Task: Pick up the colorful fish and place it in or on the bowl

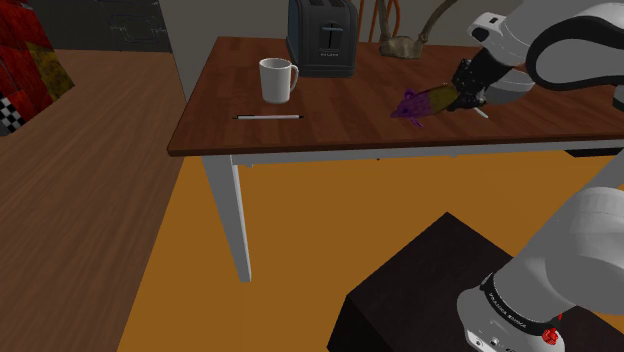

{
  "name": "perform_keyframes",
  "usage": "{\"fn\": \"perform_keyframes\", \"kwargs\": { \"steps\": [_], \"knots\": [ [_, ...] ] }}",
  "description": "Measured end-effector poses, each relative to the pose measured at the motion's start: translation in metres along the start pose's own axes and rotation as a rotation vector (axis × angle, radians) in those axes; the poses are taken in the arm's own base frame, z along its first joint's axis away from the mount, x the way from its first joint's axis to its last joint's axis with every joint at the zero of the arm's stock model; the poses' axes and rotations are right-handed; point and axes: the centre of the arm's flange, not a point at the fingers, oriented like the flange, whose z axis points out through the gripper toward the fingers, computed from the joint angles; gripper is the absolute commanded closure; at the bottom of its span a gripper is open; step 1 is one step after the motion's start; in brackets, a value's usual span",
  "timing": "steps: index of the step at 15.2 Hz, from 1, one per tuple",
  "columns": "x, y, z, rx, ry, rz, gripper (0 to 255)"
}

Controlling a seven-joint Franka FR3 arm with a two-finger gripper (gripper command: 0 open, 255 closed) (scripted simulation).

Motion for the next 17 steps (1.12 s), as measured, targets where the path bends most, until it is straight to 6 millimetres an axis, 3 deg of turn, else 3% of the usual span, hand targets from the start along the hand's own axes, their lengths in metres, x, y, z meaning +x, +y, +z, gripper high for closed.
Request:
{"fn": "perform_keyframes", "kwargs": {
  "steps": [17],
  "knots": [
    [0.004, 0.041, -0.078, 0.001, 0.0, 0.0, 255]
  ]
}}
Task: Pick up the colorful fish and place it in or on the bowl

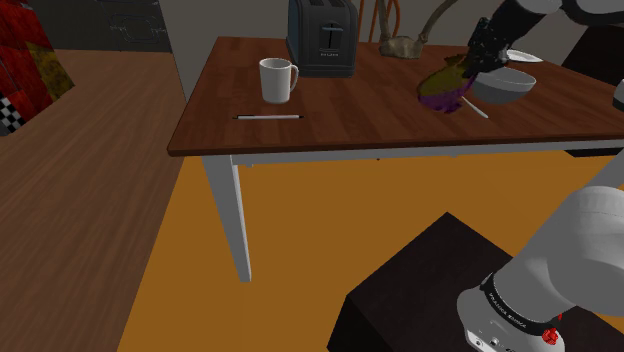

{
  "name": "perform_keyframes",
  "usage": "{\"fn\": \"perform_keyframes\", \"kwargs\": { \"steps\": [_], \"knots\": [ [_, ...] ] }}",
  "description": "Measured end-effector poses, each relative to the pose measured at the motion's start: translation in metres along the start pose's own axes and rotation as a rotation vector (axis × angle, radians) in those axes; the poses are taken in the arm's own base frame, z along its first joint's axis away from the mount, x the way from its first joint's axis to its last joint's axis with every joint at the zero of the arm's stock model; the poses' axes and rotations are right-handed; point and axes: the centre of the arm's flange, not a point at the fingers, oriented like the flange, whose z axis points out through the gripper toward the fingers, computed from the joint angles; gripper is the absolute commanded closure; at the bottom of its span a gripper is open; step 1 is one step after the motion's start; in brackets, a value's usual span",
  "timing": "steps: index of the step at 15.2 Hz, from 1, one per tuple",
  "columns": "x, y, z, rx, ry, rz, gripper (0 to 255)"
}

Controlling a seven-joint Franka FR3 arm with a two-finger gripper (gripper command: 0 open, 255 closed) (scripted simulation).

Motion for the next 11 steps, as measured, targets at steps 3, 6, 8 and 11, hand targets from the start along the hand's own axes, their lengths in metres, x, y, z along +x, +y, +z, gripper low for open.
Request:
{"fn": "perform_keyframes", "kwargs": {
  "steps": [3, 6, 8, 11],
  "knots": [
    [0.002, 0.006, -0.015, 0.0, 0.0, 0.0, 255],
    [0.003, 0.013, -0.028, 0.0, 0.0, 0.0, 255],
    [0.001, 0.019, -0.038, 0.0, 0.0, 0.0, 255],
    [0.003, 0.026, -0.053, 0.0, 0.0, 0.0, 255]
  ]
}}
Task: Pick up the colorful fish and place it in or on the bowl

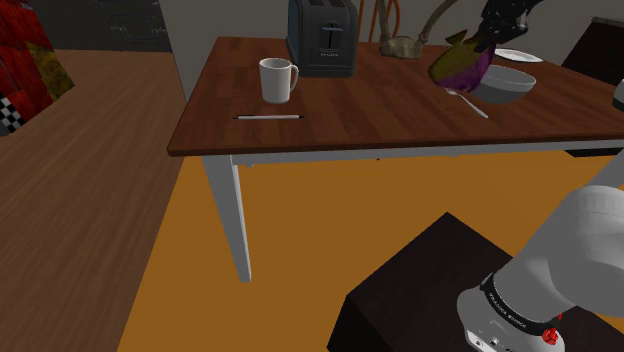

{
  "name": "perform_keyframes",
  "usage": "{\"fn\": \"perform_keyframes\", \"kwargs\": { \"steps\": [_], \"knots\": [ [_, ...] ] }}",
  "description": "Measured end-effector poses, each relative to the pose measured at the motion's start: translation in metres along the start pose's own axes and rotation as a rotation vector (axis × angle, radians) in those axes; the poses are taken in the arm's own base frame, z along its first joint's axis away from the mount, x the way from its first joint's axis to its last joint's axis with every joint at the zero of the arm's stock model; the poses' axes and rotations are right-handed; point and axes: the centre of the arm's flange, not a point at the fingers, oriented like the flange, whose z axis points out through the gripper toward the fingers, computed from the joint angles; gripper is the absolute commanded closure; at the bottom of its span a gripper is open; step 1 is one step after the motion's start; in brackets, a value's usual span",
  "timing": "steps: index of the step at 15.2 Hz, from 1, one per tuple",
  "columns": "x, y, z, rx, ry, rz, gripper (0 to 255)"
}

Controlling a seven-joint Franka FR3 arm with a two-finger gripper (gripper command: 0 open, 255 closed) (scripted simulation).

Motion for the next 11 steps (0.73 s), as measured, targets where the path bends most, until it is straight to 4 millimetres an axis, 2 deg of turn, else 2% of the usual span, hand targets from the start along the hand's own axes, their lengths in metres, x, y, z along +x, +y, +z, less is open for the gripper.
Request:
{"fn": "perform_keyframes", "kwargs": {
  "steps": [1, 3, 11],
  "knots": [
    [0.0, 0.002, -0.002, 0.0, 0.0, 0.0, 255],
    [-0.012, 0.011, -0.001, 0.0, 0.0, 0.0, 255],
    [-0.1, 0.059, 0.014, 0.001, 0.001, 0.001, 255]
  ]
}}
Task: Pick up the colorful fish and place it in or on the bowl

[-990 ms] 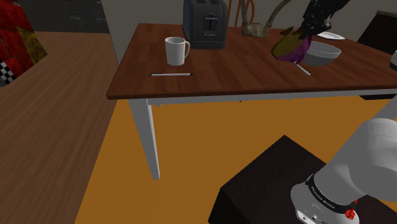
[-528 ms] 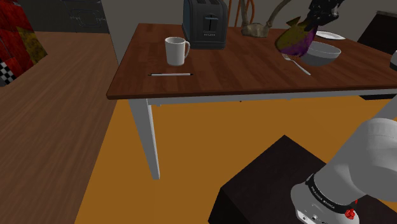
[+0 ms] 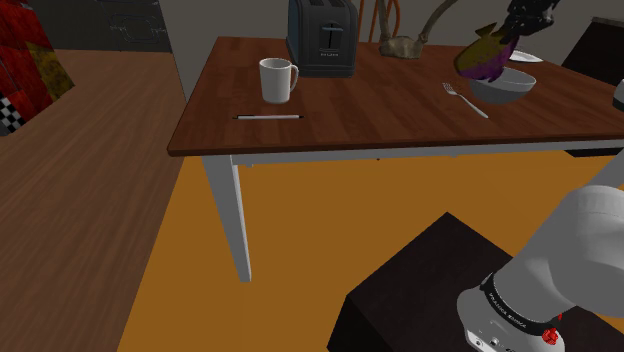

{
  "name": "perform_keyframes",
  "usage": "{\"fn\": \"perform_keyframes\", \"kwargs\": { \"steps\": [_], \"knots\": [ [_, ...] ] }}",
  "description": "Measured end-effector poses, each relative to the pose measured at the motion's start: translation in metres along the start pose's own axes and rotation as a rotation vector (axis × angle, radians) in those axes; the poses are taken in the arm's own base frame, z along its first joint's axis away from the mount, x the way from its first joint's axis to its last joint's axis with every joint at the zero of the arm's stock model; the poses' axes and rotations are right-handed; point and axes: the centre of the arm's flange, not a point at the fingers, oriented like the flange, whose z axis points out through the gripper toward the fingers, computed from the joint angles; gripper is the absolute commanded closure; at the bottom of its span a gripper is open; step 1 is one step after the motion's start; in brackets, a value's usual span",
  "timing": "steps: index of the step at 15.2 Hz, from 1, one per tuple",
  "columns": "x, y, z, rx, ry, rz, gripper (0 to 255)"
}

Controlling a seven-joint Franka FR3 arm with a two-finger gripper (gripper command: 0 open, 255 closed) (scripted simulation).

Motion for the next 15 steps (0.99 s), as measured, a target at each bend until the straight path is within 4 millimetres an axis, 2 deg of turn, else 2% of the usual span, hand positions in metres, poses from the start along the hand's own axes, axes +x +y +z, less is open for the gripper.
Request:
{"fn": "perform_keyframes", "kwargs": {
  "steps": [15],
  "knots": [
    [-0.171, 0.095, 0.032, 0.001, 0.001, 0.0, 255]
  ]
}}
